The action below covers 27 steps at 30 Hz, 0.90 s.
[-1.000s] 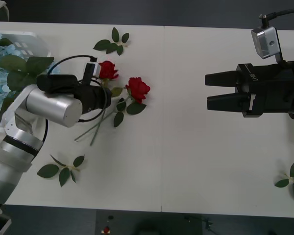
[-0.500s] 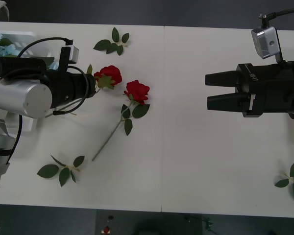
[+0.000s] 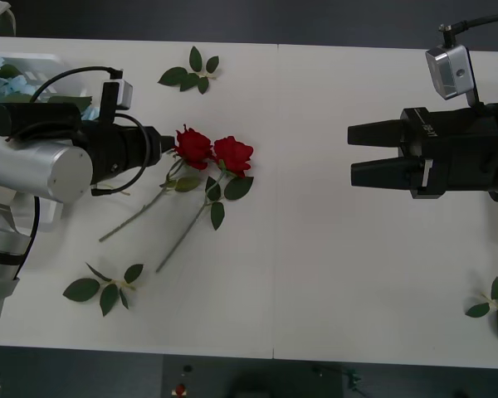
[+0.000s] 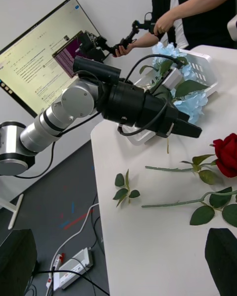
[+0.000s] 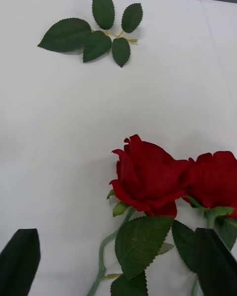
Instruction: Put the red flowers into the right box and the blue flowers into the left box
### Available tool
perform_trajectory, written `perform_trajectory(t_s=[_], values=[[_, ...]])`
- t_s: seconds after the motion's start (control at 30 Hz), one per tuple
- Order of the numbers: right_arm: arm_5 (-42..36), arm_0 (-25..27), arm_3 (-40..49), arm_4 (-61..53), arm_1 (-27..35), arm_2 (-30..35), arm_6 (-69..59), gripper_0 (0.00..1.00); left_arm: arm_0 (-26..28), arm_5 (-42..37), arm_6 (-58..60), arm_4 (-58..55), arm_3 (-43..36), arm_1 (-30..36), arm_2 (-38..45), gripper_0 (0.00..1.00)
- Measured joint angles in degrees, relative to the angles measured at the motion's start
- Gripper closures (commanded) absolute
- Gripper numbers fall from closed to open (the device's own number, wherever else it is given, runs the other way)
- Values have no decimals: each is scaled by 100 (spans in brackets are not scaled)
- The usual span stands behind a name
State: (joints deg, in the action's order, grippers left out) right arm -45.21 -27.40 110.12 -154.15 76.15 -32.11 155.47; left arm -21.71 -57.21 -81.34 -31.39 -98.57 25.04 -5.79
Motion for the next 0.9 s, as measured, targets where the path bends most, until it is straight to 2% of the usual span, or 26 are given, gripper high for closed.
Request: perform_trajectory(t_s=[0.2,0.33,0.47,0.9], values=[[0,0,0,0,0,0,0,0,-165,368,-80,167,745,0,-344,0],[0,0,0,0,0,0,0,0,-387,535,-893,175,1199,0,-644,0],[0,0,-1,0,0,0,0,0,-556,535,-1643,246,1259,0,-781,0],[0,0,-1,0,0,0,0,0,-634,535,-2160,746,1432,-1,-782,0]])
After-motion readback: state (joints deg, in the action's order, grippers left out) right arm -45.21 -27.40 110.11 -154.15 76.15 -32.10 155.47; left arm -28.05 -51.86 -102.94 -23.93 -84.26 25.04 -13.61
